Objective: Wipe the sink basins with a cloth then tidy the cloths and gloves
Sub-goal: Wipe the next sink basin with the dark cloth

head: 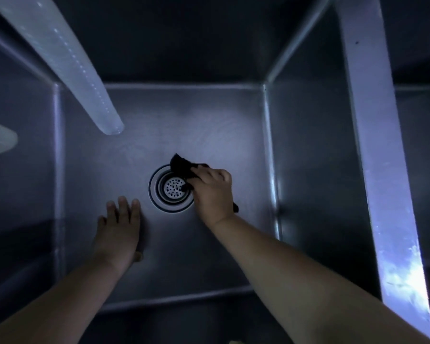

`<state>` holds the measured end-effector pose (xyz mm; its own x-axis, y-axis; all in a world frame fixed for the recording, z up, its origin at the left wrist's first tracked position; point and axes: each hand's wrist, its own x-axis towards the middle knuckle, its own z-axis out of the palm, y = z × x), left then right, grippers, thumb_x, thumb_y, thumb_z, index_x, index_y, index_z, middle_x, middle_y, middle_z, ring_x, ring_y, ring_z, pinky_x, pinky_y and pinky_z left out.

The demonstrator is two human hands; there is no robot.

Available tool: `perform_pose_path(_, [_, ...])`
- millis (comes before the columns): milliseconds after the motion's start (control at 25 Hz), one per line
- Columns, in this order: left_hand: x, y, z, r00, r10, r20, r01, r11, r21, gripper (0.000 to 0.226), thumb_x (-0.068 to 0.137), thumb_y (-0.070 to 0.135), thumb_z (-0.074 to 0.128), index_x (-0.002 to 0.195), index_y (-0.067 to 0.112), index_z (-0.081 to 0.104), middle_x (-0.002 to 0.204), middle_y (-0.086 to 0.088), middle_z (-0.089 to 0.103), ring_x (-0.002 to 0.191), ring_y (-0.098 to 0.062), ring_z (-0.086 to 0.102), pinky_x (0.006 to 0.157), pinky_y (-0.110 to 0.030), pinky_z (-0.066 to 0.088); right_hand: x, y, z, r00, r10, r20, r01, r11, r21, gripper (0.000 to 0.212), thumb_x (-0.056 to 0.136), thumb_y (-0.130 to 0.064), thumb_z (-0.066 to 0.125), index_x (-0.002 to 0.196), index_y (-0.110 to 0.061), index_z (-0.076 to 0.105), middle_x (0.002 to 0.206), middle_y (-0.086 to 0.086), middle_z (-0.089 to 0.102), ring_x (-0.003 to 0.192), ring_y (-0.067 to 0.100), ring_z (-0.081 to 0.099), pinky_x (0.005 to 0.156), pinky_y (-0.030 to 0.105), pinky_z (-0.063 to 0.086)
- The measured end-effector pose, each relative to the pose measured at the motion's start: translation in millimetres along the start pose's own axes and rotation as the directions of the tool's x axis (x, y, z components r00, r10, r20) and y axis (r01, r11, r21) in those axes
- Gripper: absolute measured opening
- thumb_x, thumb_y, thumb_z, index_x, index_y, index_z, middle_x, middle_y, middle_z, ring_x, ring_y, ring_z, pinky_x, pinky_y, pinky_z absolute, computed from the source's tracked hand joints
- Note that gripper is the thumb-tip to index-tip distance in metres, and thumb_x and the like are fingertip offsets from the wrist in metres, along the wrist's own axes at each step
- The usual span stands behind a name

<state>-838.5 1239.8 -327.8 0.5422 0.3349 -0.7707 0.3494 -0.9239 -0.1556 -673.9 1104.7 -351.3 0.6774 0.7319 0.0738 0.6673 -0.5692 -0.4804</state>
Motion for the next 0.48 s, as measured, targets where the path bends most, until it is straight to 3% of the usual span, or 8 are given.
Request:
perform_pose_path(120, [-2,1,-4,1.000,-0.002,-0.003,0.002,1.000,0.002,0.122,0.076,0.052,0.068,0.144,0.000,-0.019,0.153,-0.026,-0.012,0.141,-0.047,0.000,0.113,-0.048,0.023,16,-4,-19,0.942,0.329,0.063,-0.333,0.901,0.278,0.014,0.078,-0.005,0.062,0.083,-0.016,0.069,0.083,0.004,0.070,0.078,0.023,0.063,0.080,0.033,0.039])
perform_pose_path(160, [-3,2,-4,1.000,-0.002,-0.004,0.002,1.000,0.006,0.122,0.076,0.052,0.068,0.144,-0.001,-0.019,0.153,-0.027,-0.011,0.141,-0.047,0.001,0.113,-0.048,0.024,25,-2,-28,0.857,0.479,0.190,-0.507,0.715,0.481,0.013,0.080,-0.007,0.058,0.079,-0.017,0.065,0.078,0.006,0.066,0.072,0.022,0.060,0.072,0.032,0.045])
perform_pose_path(200, [-4,2,-5,1.000,-0.003,-0.007,0.003,1.000,0.008,0.122,0.075,0.052,0.068,0.144,-0.001,-0.018,0.153,-0.027,-0.010,0.141,-0.047,0.002,0.113,-0.048,0.024,35,0,-38,0.752,0.566,0.338,-0.620,0.433,0.654,0.014,0.080,-0.007,0.055,0.075,-0.018,0.061,0.074,0.007,0.062,0.067,0.021,0.057,0.062,0.030,0.047])
perform_pose_path(240, [-5,2,-6,1.000,-0.004,-0.010,0.004,1.000,0.007,0.123,0.075,0.051,0.069,0.144,-0.001,-0.018,0.153,-0.027,-0.010,0.141,-0.048,0.003,0.113,-0.048,0.024,42,6,-46,0.672,0.608,0.424,-0.647,0.203,0.735,0.015,0.080,-0.005,0.053,0.074,-0.018,0.058,0.073,0.007,0.060,0.065,0.020,0.056,0.056,0.026,0.047])
perform_pose_path(280, [-6,3,-7,1.000,-0.005,-0.014,0.005,1.000,0.005,0.123,0.075,0.051,0.069,0.144,-0.001,-0.017,0.153,-0.027,-0.009,0.141,-0.048,0.003,0.113,-0.048,0.025,48,15,-53,0.630,0.649,0.426,-0.641,0.125,0.757,0.015,0.081,-0.003,0.051,0.079,-0.017,0.057,0.077,0.006,0.060,0.068,0.019,0.057,0.056,0.023,0.047])
perform_pose_path(320, [-7,3,-8,1.000,-0.006,-0.018,0.006,1.000,0.004,0.122,0.075,0.050,0.069,0.144,-0.001,-0.017,0.153,-0.027,-0.009,0.141,-0.047,0.004,0.113,-0.049,0.025,55,23,-59,0.619,0.693,0.369,-0.647,0.184,0.740,0.019,0.083,0.001,0.050,0.090,-0.015,0.057,0.085,0.005,0.060,0.077,0.017,0.058,0.061,0.020,0.047])
perform_pose_path(400, [-8,3,-9,1.000,-0.008,-0.021,0.008,1.000,0.002,0.122,0.075,0.049,0.070,0.145,-0.001,-0.016,0.154,-0.027,-0.009,0.141,-0.047,0.004,0.113,-0.049,0.025,58,38,-65,0.649,0.751,0.121,-0.651,0.466,0.599,0.034,0.084,0.003,0.046,0.113,-0.013,0.052,0.106,0.001,0.056,0.096,0.011,0.054,0.080,0.016,0.042])
perform_pose_path(480, [-8,3,-10,1.000,-0.010,-0.021,0.010,1.000,-0.008,0.122,0.074,0.049,0.071,0.145,-0.001,-0.016,0.154,-0.027,-0.009,0.141,-0.047,0.003,0.113,-0.049,0.024,54,37,-64,0.720,0.681,-0.135,-0.572,0.691,0.442,0.037,0.084,0.003,0.044,0.116,-0.012,0.054,0.113,0.001,0.056,0.101,0.010,0.052,0.088,0.017,0.038])
